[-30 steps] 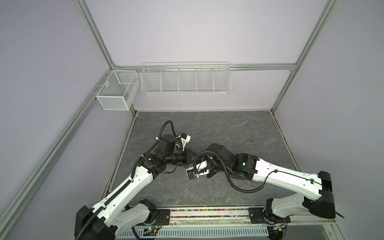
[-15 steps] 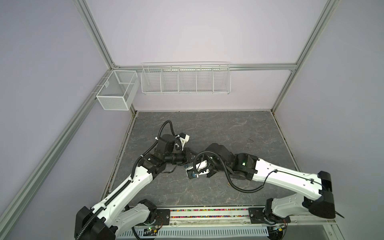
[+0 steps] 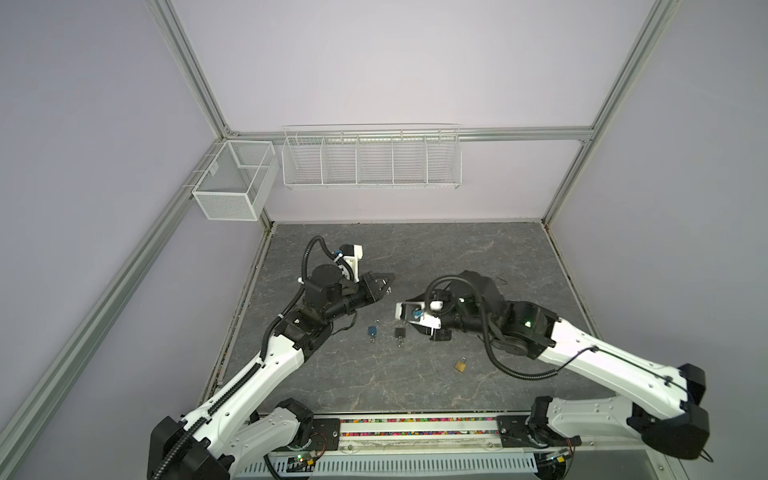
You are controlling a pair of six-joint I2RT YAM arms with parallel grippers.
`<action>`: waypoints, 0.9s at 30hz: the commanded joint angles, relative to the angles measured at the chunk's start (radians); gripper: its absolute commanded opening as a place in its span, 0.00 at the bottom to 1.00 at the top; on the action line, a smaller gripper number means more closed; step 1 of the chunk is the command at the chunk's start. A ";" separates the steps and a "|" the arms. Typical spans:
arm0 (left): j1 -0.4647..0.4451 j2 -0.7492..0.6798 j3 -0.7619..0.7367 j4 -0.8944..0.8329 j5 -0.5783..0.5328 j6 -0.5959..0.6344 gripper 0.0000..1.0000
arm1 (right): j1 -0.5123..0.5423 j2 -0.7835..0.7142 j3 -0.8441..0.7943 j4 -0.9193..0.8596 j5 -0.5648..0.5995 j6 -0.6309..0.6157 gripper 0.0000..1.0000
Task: Unlock with the key
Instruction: 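Raise both grippers and turn them to face each other, right holding the key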
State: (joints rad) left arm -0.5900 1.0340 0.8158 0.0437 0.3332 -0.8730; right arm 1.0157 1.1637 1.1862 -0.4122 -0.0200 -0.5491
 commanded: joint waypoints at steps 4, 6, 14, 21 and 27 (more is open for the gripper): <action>-0.063 0.056 -0.036 0.388 -0.228 0.009 0.00 | -0.226 -0.089 -0.171 0.321 -0.378 0.773 0.58; -0.092 0.085 -0.038 0.483 -0.258 0.023 0.00 | -0.274 -0.080 -0.225 0.465 -0.436 0.980 0.58; -0.153 0.222 -0.022 0.770 -0.252 0.027 0.00 | -0.404 0.040 -0.355 0.993 -0.548 1.594 0.47; -0.180 0.278 0.004 0.834 -0.220 0.054 0.00 | -0.433 0.099 -0.354 1.177 -0.568 1.712 0.37; -0.185 0.292 0.005 0.874 -0.218 0.042 0.00 | -0.431 0.144 -0.339 1.222 -0.589 1.734 0.31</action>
State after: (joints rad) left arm -0.7723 1.3193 0.7876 0.8528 0.1036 -0.8398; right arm 0.5858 1.2896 0.8398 0.7155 -0.5793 1.1118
